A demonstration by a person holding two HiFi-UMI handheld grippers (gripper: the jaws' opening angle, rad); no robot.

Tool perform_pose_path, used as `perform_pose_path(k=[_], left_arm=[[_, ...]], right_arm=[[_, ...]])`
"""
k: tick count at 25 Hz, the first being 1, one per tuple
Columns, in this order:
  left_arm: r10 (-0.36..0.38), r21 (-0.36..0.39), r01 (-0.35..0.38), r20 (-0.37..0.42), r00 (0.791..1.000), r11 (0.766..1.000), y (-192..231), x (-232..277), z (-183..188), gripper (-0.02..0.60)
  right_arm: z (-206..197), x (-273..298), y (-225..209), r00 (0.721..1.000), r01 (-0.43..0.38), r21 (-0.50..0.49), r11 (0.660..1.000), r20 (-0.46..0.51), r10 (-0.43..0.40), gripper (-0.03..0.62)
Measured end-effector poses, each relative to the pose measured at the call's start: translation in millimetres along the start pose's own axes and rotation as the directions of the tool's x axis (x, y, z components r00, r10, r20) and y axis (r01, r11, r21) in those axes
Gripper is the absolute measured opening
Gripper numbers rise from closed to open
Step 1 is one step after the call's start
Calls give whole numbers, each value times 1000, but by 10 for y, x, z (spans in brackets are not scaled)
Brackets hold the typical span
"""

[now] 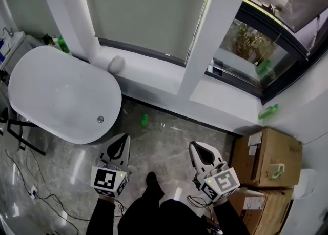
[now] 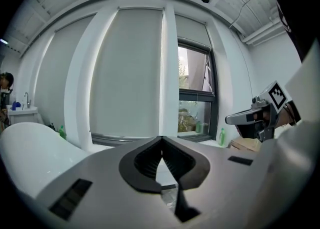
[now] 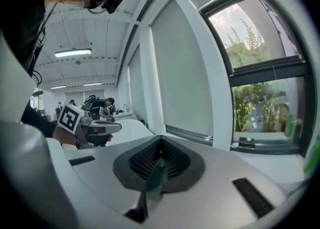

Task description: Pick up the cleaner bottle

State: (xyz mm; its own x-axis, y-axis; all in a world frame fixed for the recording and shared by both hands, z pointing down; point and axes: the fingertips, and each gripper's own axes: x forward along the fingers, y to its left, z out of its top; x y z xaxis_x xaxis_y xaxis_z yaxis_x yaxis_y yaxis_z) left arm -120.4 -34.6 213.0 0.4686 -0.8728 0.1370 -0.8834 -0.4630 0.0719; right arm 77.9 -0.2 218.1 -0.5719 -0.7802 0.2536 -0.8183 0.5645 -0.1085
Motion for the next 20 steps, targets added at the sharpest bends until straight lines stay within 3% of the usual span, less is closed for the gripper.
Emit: perform_pose_path(k=[8, 18, 20], left_arm=[[-31, 2, 31, -9, 999, 1000, 168, 435, 18, 8], [-12, -35, 11, -25, 1000, 999, 295, 755, -87, 9], [-20, -32, 19, -37, 999, 999, 286, 827, -139, 55]], right_arm=[[-16, 297, -111, 999, 8, 0, 1000, -45, -8, 3], [-170, 398, -265, 995, 13, 23, 1000, -98, -10, 2], [-193, 405, -315, 994, 12, 25, 1000, -107, -9, 3]])
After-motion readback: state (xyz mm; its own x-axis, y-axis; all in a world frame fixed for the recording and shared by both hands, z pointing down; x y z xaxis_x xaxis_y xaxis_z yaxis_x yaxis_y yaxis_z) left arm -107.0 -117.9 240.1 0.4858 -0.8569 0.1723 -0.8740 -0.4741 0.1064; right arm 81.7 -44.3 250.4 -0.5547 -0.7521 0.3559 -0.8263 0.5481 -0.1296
